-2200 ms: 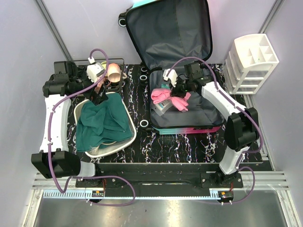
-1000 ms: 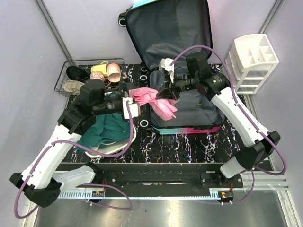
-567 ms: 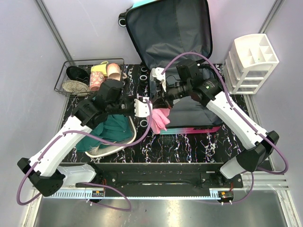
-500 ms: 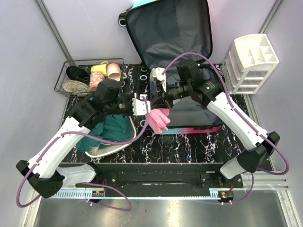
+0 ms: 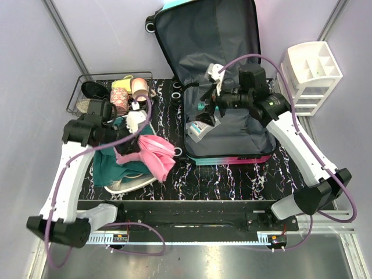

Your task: Open, take out, and arrange the luggage

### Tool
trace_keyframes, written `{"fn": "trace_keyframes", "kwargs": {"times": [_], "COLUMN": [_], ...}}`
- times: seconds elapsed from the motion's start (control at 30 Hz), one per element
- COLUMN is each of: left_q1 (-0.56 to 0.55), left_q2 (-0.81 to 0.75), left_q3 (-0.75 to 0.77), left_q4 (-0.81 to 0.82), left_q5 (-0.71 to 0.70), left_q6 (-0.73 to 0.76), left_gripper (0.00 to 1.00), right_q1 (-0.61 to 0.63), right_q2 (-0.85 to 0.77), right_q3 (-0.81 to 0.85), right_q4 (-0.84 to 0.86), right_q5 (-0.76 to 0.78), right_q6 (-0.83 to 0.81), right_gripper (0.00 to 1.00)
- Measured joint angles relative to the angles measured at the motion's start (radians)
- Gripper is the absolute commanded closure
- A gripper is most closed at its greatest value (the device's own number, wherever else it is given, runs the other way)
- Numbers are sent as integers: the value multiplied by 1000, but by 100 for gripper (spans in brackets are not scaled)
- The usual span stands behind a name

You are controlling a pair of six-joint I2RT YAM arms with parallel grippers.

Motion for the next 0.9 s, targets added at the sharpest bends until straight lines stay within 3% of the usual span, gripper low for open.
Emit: {"fn": "trace_keyframes", "kwargs": {"times": [0.13, 0.27, 0.37, 0.43, 0.57, 0.77, 0.9], "left_q1": [236, 442, 519, 545, 576, 539, 340], "left_q2": [164, 416, 584, 665, 713, 603, 428], "left_q3": [-6, -6, 5, 15, 53, 277, 345], "left_q4": [-63, -45, -15, 16, 37, 15, 70], "left_q5": [9, 4, 3, 0, -26, -57, -106], "left_q6": [34, 46, 21, 3, -24, -12, -13], "left_gripper": [97, 76, 60, 35, 1, 1, 1], "right_q1": [-51, -51, -51, -51, -51, -51, -59], "right_q2": [0, -1, -4, -6, -28, -101, -113], "right_q3": [-10, -20, -33, -37, -56, -110, -115], "right_q4": [8, 8, 8, 6, 2, -7, -14], "right_q5": [19, 18, 18, 20, 31, 64, 106], "right_q6": [5, 5, 5, 5, -2, -6, -3], "right_gripper": [3, 3, 2, 2, 2, 0, 0]}}
